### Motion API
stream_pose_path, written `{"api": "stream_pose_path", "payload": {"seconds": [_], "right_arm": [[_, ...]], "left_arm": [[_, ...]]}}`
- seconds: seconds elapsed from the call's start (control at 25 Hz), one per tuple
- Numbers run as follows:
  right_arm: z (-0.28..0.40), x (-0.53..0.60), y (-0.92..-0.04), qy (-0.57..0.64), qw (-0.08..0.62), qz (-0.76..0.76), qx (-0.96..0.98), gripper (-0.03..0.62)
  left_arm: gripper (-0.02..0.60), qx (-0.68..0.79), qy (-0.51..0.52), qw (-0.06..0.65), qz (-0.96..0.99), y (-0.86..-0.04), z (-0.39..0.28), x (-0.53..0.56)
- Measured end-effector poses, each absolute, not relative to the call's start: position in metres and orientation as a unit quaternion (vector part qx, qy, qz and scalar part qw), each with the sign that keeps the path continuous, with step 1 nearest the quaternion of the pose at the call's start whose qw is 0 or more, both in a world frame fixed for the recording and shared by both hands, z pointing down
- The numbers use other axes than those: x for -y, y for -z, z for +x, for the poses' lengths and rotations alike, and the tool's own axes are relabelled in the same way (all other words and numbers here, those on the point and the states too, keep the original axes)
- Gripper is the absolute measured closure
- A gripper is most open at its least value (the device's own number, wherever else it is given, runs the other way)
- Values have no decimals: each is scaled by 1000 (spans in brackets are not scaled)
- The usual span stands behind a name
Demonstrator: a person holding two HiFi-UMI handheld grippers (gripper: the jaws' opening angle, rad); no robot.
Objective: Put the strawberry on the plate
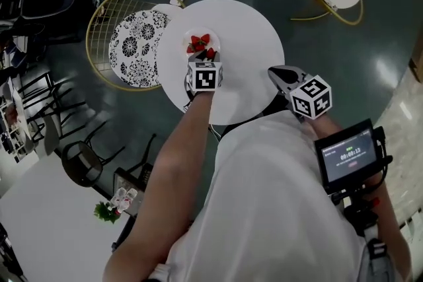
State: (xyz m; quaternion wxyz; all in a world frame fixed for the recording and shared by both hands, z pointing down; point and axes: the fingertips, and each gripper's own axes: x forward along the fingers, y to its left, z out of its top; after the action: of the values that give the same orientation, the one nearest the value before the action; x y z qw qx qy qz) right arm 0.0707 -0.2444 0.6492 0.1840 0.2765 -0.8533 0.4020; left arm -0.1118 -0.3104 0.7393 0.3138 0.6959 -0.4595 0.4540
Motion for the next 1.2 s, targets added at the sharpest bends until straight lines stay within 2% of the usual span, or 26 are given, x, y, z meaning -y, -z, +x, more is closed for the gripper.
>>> {"api": "stream_pose_path", "payload": {"seconds": [0.8,0.96,1.2], "right_arm": [[67,246,-648,-403,182,274,854,589],[66,244,-649,-403,184,271,854,589],[65,242,-650,-402,185,268,855,589]], "left_arm": [[440,444,-487,305,687,-747,-110,313],[405,442,-495,291,689,-747,-111,312],[397,453,-491,276,691,-742,-117,311]]}}
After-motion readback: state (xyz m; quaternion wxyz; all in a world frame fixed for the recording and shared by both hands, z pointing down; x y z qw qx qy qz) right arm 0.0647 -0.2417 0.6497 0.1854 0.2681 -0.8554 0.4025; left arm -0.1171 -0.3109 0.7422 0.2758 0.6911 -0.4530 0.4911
